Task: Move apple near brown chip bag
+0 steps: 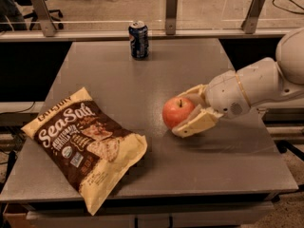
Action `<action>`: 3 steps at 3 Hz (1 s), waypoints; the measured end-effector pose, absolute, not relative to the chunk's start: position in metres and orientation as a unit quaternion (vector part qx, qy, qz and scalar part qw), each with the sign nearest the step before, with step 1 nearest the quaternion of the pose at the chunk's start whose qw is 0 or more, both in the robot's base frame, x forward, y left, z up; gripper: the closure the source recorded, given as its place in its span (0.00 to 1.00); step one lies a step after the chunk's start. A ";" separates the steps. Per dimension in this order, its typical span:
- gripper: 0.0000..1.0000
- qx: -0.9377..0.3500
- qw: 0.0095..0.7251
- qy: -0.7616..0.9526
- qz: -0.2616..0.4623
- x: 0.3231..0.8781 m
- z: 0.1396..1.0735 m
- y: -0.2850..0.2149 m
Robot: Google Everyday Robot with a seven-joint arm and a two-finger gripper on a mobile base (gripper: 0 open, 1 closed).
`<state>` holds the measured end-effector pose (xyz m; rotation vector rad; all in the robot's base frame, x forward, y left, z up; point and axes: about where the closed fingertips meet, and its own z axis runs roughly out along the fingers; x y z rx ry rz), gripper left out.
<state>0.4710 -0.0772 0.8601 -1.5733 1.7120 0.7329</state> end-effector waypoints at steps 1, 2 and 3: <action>0.82 -0.645 0.313 0.631 0.297 0.445 0.853 -0.059; 0.53 -0.678 0.286 0.603 0.307 0.421 0.838 -0.040; 0.30 -0.691 0.282 0.593 0.304 0.416 0.833 -0.032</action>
Offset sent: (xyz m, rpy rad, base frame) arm -0.0695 0.0486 -0.0341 -0.0784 0.0508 0.2951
